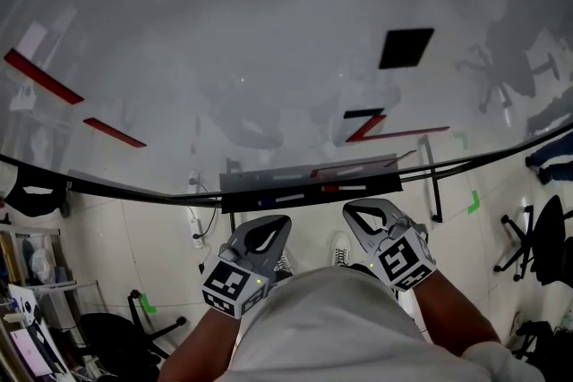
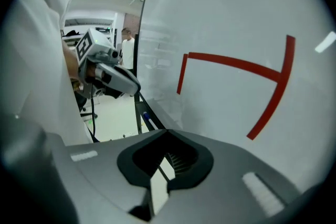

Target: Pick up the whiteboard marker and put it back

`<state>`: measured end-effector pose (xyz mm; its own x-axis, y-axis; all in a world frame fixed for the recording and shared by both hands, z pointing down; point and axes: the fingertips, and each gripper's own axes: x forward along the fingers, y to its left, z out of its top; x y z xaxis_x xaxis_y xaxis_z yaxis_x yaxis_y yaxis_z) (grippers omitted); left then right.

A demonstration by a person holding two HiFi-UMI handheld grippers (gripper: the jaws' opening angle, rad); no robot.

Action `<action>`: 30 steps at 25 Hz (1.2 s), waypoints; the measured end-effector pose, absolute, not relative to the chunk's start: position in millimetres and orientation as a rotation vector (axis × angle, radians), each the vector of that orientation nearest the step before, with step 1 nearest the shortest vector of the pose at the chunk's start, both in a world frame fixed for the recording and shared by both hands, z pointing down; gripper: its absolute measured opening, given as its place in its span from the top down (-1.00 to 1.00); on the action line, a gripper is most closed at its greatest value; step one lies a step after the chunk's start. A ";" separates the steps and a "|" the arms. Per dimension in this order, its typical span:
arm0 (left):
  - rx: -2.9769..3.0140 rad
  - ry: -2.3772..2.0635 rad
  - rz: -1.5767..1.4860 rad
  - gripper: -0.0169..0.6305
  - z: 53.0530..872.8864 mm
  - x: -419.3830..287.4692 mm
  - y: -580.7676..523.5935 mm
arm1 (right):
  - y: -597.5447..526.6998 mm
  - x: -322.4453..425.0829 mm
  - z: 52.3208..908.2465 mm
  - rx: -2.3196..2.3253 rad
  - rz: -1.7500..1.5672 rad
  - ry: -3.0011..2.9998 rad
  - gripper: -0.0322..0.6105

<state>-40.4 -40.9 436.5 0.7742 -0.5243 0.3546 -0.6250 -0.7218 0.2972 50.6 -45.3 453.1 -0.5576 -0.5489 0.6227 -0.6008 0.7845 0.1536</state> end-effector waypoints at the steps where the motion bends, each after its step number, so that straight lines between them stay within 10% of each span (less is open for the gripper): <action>1: 2.564 -0.868 0.341 0.90 436.0 -39.9 -40.3 | -45.2 49.2 448.7 0.849 0.117 -2.317 0.89; 30: 2.650 -0.694 0.224 0.90 408.1 -51.5 -21.8 | -13.9 53.5 410.5 1.263 0.585 -2.526 0.89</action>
